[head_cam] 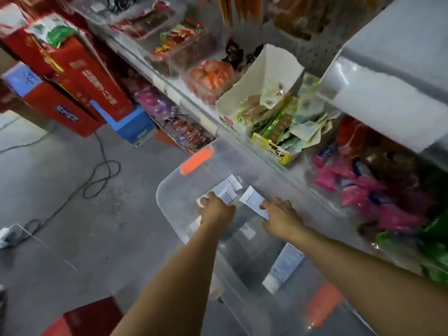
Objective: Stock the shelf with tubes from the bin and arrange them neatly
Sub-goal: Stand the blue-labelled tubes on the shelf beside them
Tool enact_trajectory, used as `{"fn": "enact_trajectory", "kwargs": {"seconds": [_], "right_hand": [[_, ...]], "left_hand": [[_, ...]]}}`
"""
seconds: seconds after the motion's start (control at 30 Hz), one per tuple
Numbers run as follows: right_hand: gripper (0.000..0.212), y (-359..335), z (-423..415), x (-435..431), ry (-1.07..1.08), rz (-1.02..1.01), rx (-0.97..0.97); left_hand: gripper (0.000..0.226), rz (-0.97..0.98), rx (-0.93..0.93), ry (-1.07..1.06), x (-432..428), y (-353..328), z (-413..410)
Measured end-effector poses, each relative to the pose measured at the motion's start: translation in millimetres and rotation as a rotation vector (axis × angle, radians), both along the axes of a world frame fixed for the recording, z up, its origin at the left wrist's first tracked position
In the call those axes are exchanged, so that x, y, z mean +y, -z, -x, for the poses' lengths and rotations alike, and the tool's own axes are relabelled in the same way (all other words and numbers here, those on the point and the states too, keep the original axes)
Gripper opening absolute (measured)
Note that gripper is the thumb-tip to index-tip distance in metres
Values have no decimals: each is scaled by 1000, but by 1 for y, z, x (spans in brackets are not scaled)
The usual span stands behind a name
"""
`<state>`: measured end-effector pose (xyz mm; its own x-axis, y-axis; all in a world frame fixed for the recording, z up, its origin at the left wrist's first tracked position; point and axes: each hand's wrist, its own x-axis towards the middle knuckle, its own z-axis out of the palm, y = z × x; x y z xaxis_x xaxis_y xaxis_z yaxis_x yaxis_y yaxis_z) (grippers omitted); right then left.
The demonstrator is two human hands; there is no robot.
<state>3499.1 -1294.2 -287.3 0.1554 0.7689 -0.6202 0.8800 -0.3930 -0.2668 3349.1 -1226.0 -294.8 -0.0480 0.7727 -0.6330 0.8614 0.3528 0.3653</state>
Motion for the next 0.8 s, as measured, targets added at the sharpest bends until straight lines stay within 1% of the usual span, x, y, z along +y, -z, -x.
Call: {"fn": "enact_trajectory", "kwargs": {"seconds": [0.03,0.07,0.1,0.17,0.23,0.27,0.33,0.4,0.43,0.5,0.57,0.6,0.63,0.7,0.77,0.8], "right_hand": [[49,15,0,4,-10,7,-28],[53,28,1,7,-22,12,-64],[59,39,3,8,-38,27,-112],[73,56,8,9,-66,69,-202],[83,70,13,7,-50,73,-239],[84,77,14,5,-14,65,-236],[80,86,18,3,36,40,-225],[79,88,19,0,60,38,-216],[79,86,21,-2,96,60,-162],[74,74,21,-5,238,125,-13],[67,60,19,-7,424,157,142],[64,48,19,-9,514,158,223],[55,35,17,-11,590,134,306],[31,4,18,-21,763,71,490],[25,-27,18,-35,905,35,652],[25,-44,17,-46,936,21,719]], "left_hand": [[70,21,37,-71,4,17,-2],[72,34,90,-94,8,33,-4],[72,28,165,-65,11,47,-6],[67,-42,360,110,16,69,-11],[52,-128,526,303,20,79,-13],[46,-131,574,388,22,80,-14],[42,-121,611,538,25,80,-14],[40,-140,604,614,25,77,-14],[40,-136,585,629,23,75,-15],[43,-88,517,620,16,70,-14],[50,-41,376,529,8,57,-11],[55,-16,284,468,3,47,-10],[57,17,191,403,-3,36,-9],[58,64,18,248,-21,8,-8],[56,67,-188,58,-43,-20,-7],[52,61,-325,-59,-56,-38,-5]]}}
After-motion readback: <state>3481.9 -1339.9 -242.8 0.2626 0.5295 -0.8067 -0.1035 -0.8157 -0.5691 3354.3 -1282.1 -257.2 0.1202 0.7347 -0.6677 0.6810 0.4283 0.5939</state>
